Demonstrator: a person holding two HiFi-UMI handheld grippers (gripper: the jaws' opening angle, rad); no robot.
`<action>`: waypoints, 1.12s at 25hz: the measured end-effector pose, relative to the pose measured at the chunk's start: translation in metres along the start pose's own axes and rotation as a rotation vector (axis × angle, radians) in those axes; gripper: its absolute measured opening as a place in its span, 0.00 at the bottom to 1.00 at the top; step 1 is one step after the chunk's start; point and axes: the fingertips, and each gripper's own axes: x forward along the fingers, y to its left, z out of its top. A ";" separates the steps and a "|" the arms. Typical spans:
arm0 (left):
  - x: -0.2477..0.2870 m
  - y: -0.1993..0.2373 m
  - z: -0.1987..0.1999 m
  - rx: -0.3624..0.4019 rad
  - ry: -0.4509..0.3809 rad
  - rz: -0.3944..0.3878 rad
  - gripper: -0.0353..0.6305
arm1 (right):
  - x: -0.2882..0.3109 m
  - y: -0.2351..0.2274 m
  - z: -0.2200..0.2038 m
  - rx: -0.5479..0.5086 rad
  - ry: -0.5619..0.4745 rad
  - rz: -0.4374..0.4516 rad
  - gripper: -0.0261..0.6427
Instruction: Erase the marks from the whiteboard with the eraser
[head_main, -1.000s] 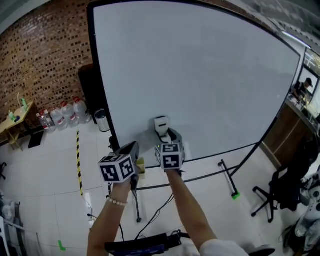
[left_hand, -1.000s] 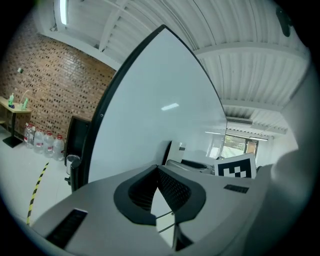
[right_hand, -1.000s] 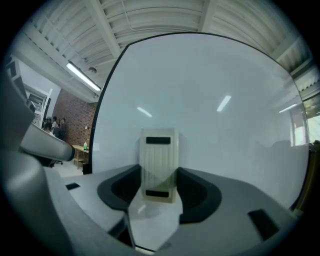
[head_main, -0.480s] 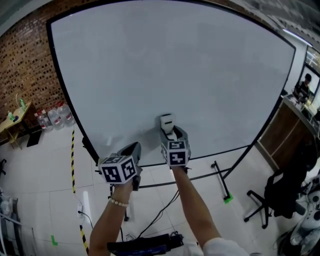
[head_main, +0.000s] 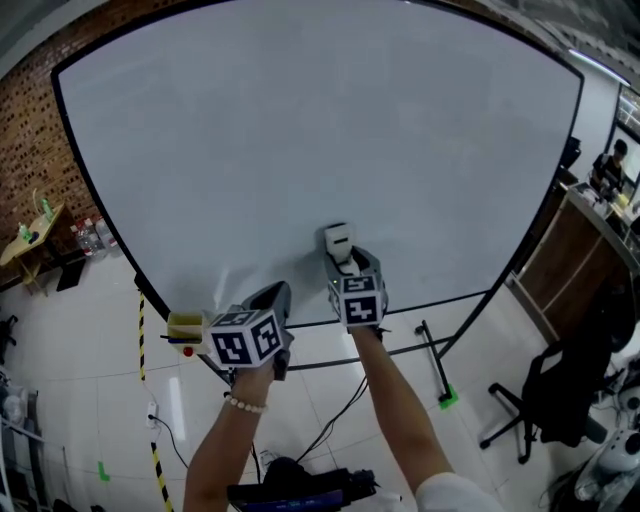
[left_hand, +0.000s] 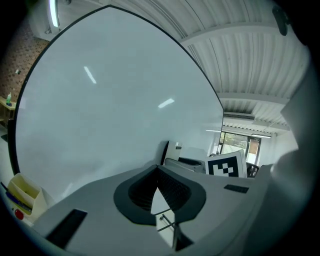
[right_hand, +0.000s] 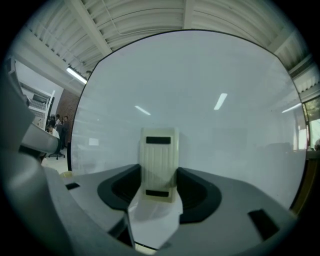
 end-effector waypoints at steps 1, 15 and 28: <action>0.005 -0.007 -0.002 0.001 0.002 -0.004 0.03 | -0.002 -0.008 -0.001 0.000 0.000 -0.004 0.42; 0.102 -0.056 -0.018 -0.004 0.045 -0.027 0.04 | -0.016 -0.105 -0.010 0.023 -0.006 -0.022 0.42; 0.179 -0.148 -0.043 -0.007 0.065 -0.117 0.03 | -0.057 -0.277 -0.037 0.083 -0.006 -0.134 0.42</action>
